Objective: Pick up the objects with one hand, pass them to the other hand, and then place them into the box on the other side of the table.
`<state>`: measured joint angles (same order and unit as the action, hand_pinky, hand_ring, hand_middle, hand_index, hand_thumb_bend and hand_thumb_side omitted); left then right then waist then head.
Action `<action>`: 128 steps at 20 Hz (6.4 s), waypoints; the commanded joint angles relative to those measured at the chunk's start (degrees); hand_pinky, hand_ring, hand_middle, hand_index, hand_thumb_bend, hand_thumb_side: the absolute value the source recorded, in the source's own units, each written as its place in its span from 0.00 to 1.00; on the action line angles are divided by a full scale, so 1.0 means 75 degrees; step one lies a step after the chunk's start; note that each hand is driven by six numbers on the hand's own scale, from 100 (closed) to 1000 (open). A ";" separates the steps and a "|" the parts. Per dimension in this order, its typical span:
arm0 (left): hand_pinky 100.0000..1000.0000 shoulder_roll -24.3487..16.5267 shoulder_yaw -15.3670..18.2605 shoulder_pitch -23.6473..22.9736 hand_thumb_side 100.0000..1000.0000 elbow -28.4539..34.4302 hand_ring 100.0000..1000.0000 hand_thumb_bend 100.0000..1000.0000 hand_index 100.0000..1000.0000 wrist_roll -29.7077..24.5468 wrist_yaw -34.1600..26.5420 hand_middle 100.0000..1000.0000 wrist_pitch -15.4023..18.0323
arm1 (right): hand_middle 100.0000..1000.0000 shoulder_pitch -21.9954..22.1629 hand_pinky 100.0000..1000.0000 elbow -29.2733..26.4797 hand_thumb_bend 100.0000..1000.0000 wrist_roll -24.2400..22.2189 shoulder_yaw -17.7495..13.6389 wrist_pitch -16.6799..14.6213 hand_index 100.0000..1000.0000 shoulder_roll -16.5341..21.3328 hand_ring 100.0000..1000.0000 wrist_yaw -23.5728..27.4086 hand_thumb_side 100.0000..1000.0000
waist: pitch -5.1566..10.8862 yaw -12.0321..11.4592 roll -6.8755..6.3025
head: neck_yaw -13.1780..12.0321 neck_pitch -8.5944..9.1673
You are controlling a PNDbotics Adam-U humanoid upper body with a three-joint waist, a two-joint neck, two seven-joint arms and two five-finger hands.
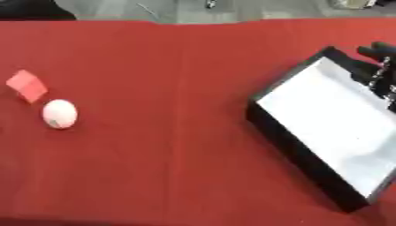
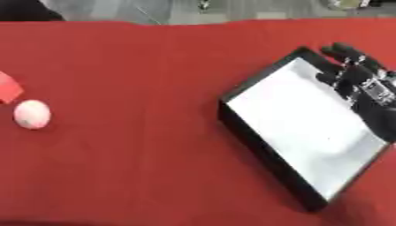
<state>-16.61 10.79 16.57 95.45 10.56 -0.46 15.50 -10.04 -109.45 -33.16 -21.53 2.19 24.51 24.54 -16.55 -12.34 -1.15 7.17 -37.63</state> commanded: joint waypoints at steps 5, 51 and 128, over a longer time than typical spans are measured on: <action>1.00 -0.0231 0.0112 0.0049 0.81 0.0102 0.77 0.06 0.79 0.0023 0.0003 0.67 0.0000 | 1.00 -0.0031 1.00 -0.0093 0.00 0.0029 -0.0089 0.0001 1.00 0.0241 1.00 0.0092 0.53 | 0.0121 0.0001 0.0058 | -0.0034 -0.0023; 1.00 -0.5410 -0.2134 0.4118 0.52 -0.5199 0.88 0.52 0.85 -0.5215 0.1986 0.78 -0.2499 | 1.00 0.0275 1.00 -0.0114 0.00 0.0054 0.0181 -0.0939 1.00 0.1235 1.00 0.0689 0.48 | 0.0376 0.0001 -0.0039 | -0.0484 -0.0189; 1.00 -0.3136 -0.1423 0.6517 0.47 -0.8609 0.90 0.56 0.86 -0.4759 0.6064 0.81 -0.2771 | 1.00 -0.0110 1.00 -0.0043 0.00 -0.0474 0.0550 -0.1068 1.00 0.0870 1.00 -0.0401 0.48 | -0.0367 0.0557 -0.0009 | -0.1447 0.0402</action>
<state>-38.25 -0.49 64.57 30.53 -25.16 45.15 -5.45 -10.38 -109.12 -36.58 -17.16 -5.74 30.32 21.87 -19.42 -8.15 -1.16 -3.42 -35.15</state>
